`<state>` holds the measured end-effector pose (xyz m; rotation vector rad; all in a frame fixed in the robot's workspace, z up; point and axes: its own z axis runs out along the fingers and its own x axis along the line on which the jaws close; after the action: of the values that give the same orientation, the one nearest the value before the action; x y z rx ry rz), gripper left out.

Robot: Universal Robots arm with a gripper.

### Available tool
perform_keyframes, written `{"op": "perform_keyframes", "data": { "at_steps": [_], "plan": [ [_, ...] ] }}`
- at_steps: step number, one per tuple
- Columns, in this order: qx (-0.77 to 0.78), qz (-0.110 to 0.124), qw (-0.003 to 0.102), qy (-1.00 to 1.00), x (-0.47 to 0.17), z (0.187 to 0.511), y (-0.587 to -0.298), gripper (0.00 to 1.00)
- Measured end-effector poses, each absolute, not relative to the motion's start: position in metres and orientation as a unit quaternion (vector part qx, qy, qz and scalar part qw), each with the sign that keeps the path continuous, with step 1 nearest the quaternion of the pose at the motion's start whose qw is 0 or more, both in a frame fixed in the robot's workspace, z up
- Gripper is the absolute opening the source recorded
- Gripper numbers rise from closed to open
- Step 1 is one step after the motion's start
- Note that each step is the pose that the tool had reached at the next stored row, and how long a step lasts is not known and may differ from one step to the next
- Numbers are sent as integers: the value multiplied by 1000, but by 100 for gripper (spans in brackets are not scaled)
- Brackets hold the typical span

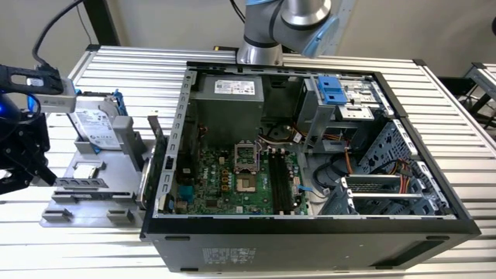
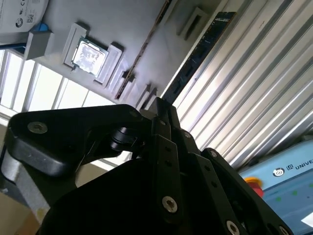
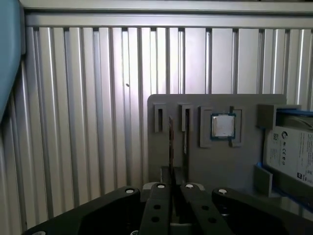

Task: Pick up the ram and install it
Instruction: 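Pick up the ram and move it above insertion slot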

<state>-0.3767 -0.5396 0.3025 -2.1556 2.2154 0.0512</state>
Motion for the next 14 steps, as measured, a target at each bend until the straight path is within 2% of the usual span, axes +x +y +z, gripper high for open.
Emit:
{"op": "perform_keyframes", "data": {
  "at_steps": [14],
  "plan": [
    [-697, 17, 25, 716, -377, 323, -529, 0]
  ]
}}
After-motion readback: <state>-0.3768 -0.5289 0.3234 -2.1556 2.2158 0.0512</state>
